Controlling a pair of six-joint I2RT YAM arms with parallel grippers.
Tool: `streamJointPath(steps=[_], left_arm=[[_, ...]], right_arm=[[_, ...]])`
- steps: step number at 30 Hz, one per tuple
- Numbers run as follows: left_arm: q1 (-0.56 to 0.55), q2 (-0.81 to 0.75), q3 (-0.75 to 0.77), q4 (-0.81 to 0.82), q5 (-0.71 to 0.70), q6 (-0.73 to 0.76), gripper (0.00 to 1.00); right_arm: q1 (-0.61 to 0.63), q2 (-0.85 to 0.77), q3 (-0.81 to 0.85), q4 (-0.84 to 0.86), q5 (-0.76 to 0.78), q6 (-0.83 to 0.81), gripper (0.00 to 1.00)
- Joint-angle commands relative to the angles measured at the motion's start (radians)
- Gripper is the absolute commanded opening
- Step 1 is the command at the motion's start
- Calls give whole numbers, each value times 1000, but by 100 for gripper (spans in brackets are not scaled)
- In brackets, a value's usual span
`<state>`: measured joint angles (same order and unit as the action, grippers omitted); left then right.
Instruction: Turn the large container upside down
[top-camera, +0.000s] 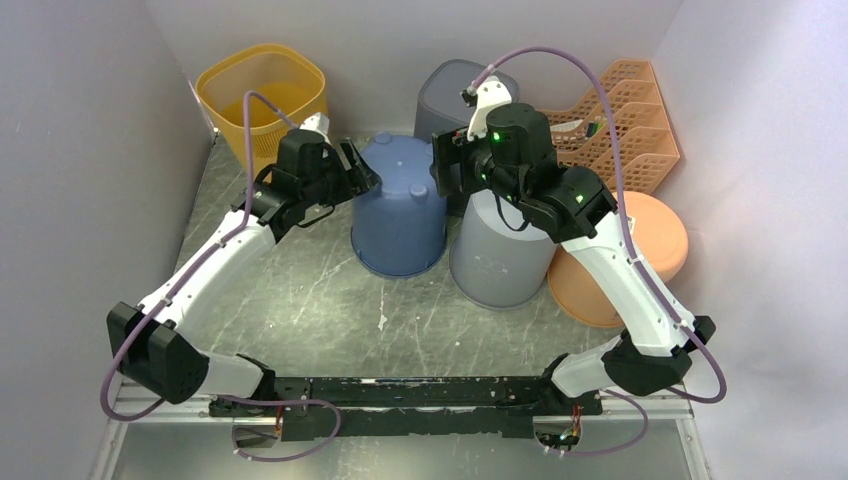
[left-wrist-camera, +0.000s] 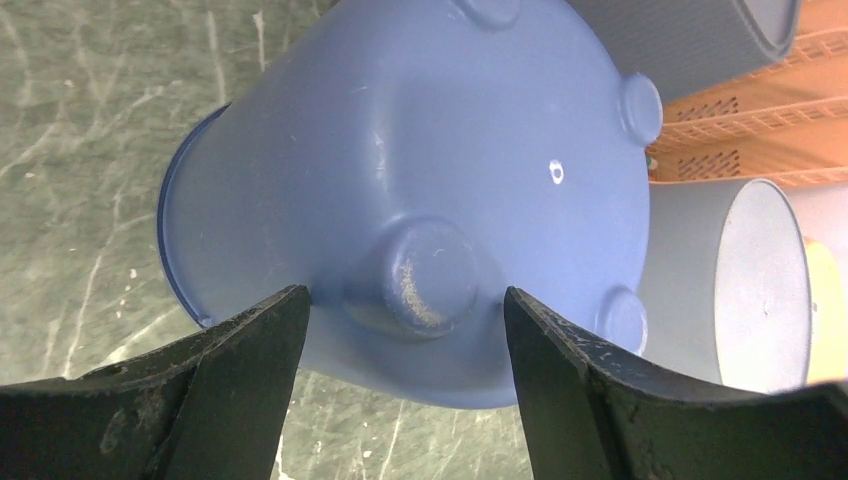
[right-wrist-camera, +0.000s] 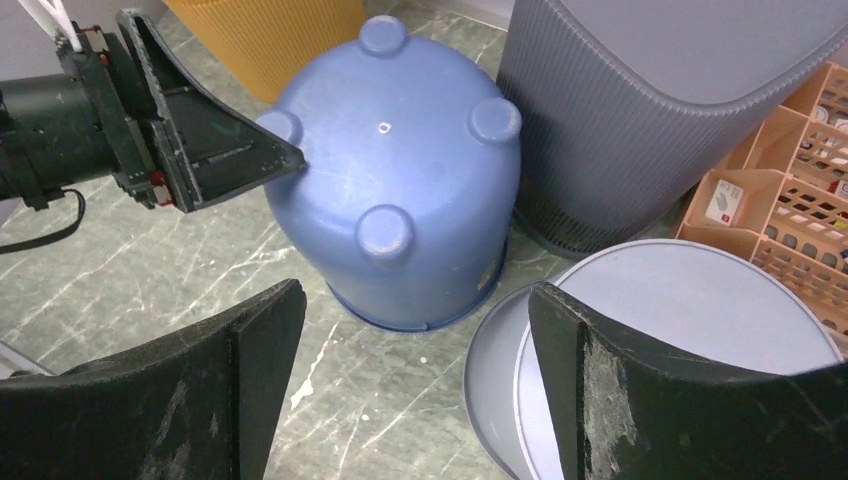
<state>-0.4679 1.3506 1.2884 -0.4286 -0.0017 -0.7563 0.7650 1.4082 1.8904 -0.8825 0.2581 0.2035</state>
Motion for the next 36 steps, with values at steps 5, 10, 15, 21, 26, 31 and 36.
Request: streamJointPath(steps=[5,10,15,21,26,31,36], left_arm=[[-35,25,125,-28,-34,77,85],[-34,-21,218,-139,-80,167,100],[-35,-79,321,-229,-243,262,100],[13,26,509,-259,-398,482,99],[130,99,521,-119,-221,675,100],[180,259,637,-178,-153,831,100],[232,277,591,-46,-22,887,100]], right_arm=[[-6,-20,0,6,41,35,84],[-6,-4,11,15,33,39,84],[-6,36,42,11,19,33,84],[-6,67,71,14,-18,42,84],[-6,69,81,11,-29,55,84],[-6,55,79,9,-20,68,84],[-6,32,54,9,-2,76,84]])
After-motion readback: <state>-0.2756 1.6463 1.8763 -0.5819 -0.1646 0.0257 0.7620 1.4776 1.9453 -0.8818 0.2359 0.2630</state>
